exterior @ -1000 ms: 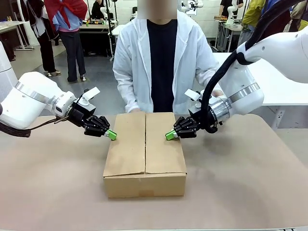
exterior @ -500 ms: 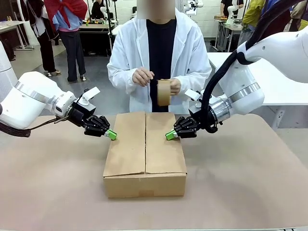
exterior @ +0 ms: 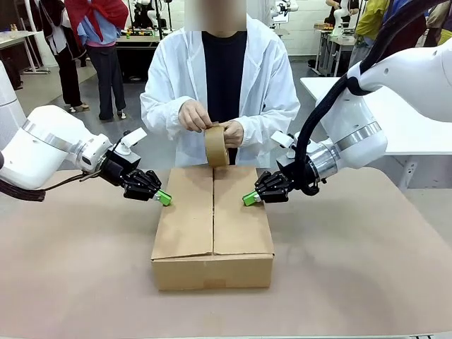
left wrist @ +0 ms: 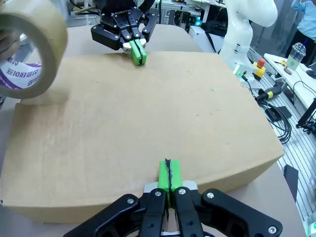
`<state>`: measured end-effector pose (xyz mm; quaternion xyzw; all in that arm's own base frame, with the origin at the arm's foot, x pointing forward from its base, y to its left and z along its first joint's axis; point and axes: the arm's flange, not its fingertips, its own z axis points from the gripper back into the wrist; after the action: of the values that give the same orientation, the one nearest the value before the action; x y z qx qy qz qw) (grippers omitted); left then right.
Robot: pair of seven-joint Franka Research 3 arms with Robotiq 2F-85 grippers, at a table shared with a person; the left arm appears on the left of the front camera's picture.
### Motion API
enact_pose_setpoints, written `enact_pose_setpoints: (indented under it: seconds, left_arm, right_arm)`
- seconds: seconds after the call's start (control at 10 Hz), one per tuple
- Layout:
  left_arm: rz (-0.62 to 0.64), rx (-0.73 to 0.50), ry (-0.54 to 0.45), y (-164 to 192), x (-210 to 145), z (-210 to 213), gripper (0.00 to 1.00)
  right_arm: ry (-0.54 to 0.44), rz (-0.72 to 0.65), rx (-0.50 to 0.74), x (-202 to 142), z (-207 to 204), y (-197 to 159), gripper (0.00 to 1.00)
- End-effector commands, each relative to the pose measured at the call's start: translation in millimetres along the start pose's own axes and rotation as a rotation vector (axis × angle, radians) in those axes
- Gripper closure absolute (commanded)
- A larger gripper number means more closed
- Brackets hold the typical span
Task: Wrap the clocks to prevent damage.
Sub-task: After the human seals the box with tape, release both hands from the side flaps of the Package Box.
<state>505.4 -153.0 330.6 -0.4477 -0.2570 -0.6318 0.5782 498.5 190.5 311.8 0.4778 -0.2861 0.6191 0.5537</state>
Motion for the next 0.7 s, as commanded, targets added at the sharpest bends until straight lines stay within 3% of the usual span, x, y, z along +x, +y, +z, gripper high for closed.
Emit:
enact_pose_setpoints:
  seconds: [0.0,0.6]
  left_arm:
    - [0.002,0.001,0.004,0.8,-1.7,-1.7,1.0]
    - [0.002,0.001,0.004,0.8,-1.7,-1.7,1.0]
  right_arm:
    - [0.005,-0.007,-0.003,-3.6,-1.7,-0.4,0.99]
    - [0.005,-0.007,-0.003,-3.6,-1.7,-0.4,0.99]
